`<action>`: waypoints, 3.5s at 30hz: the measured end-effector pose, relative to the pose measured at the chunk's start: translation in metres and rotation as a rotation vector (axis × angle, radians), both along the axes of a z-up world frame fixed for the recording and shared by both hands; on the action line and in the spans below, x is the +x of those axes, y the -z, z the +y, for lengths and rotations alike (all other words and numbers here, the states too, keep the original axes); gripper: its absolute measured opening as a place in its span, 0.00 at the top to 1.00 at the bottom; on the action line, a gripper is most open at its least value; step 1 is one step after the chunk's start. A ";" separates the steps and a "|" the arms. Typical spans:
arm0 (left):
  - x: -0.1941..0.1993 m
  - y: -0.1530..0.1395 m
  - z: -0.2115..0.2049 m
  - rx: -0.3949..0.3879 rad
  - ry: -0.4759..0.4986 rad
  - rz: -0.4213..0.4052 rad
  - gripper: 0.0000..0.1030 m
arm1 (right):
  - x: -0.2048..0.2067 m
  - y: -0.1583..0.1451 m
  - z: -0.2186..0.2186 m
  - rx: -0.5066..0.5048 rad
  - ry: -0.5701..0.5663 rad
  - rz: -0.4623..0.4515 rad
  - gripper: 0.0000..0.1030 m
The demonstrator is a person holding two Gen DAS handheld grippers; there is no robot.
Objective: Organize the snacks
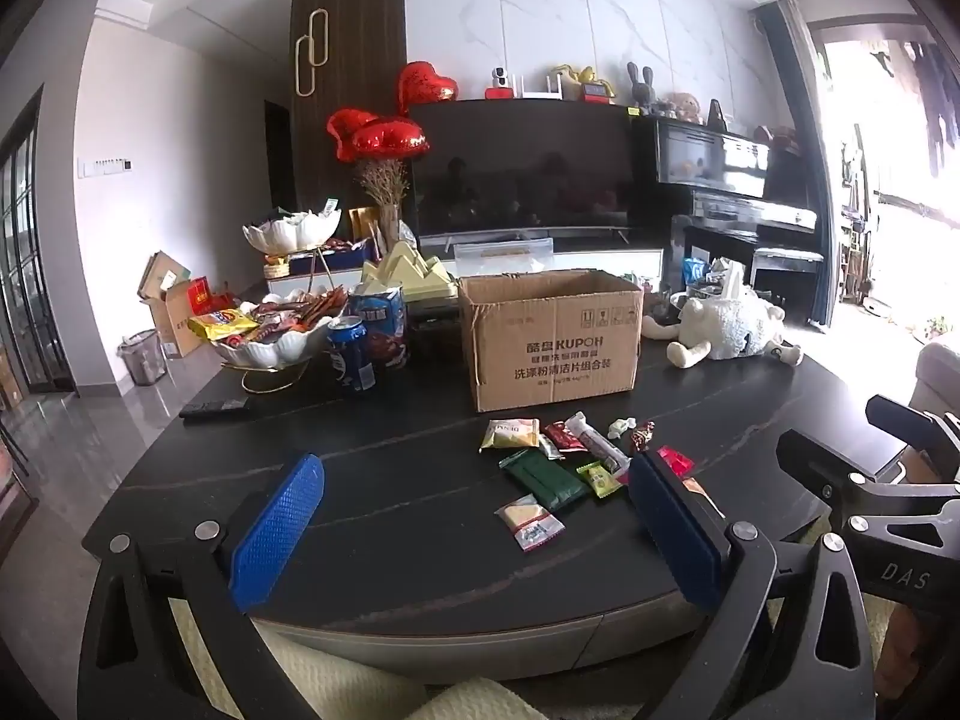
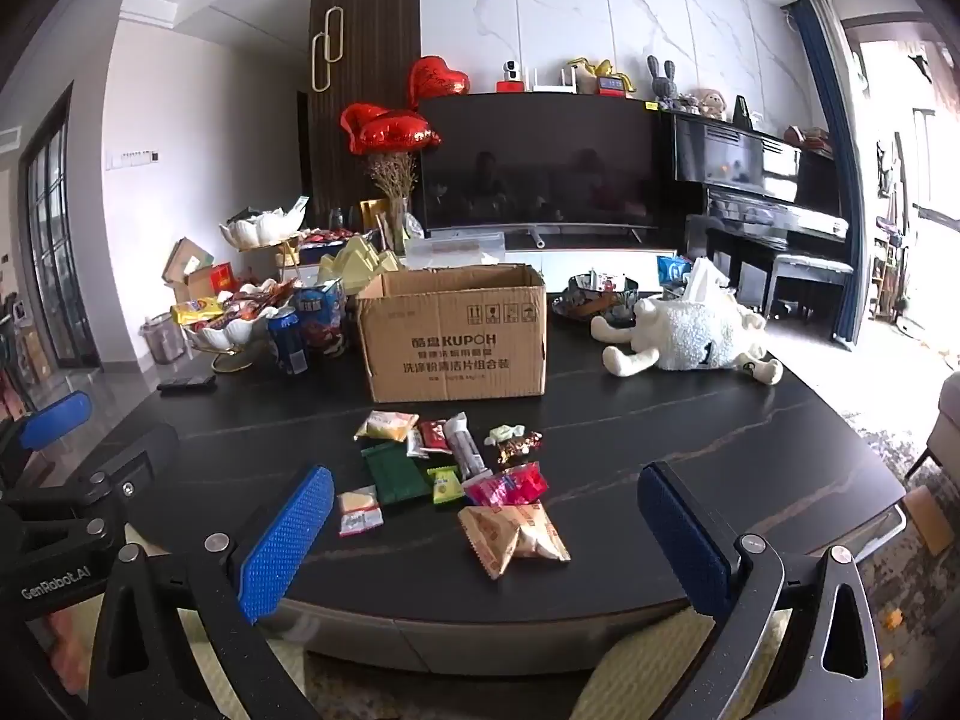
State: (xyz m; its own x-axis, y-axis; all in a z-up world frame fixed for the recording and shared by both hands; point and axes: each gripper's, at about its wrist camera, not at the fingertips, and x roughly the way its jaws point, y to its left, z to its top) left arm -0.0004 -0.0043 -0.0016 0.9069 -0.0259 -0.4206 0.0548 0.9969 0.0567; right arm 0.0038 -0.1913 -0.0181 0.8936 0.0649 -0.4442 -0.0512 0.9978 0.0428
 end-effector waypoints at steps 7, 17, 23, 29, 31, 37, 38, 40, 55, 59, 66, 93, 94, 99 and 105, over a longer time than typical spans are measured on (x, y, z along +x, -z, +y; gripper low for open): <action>-0.001 0.000 0.000 -0.001 0.001 0.001 0.00 | 0.000 0.001 -0.001 0.002 0.000 0.000 0.01; -0.001 0.001 0.000 -0.003 0.002 0.001 0.00 | 0.000 0.001 -0.002 0.004 0.000 0.001 0.01; 0.000 0.002 -0.001 -0.003 0.003 0.003 0.00 | 0.000 0.002 -0.002 0.002 -0.002 0.004 0.00; 0.000 0.002 0.000 -0.004 0.003 0.004 0.00 | 0.000 0.002 -0.001 0.003 -0.002 0.004 0.01; 0.001 0.002 -0.001 -0.004 0.004 0.004 0.00 | 0.000 0.002 -0.002 0.004 -0.002 0.003 0.01; -0.001 0.004 -0.003 -0.004 0.005 0.006 0.00 | 0.000 0.002 -0.001 0.004 -0.002 0.004 0.01; 0.000 0.004 -0.003 -0.004 0.005 0.006 0.00 | 0.000 0.002 -0.002 0.003 -0.002 0.004 0.01; 0.000 0.004 -0.003 -0.005 0.005 0.006 0.00 | 0.000 0.002 -0.002 0.004 -0.003 0.004 0.01; -0.006 0.014 -0.011 -0.003 0.009 0.012 0.00 | -0.003 0.007 0.000 0.000 0.001 0.015 0.01; -0.006 0.022 -0.015 -0.008 0.011 0.021 0.00 | 0.003 0.015 0.003 0.000 0.000 0.029 0.01; -0.007 0.037 -0.021 -0.016 0.018 0.041 0.00 | 0.014 0.025 0.002 0.010 0.000 0.075 0.01; 0.095 0.108 -0.024 -0.055 0.026 0.276 0.04 | 0.102 0.110 0.000 -0.077 -0.018 0.257 0.01; 0.099 0.110 -0.025 -0.049 0.024 0.275 0.04 | 0.106 0.112 -0.001 -0.077 -0.020 0.261 0.01; 0.116 0.123 -0.033 -0.033 0.023 0.289 0.10 | 0.125 0.130 -0.010 -0.040 -0.034 0.310 0.03; 0.135 0.140 -0.038 -0.046 0.016 0.343 0.18 | 0.137 0.141 -0.012 -0.004 -0.059 0.340 0.06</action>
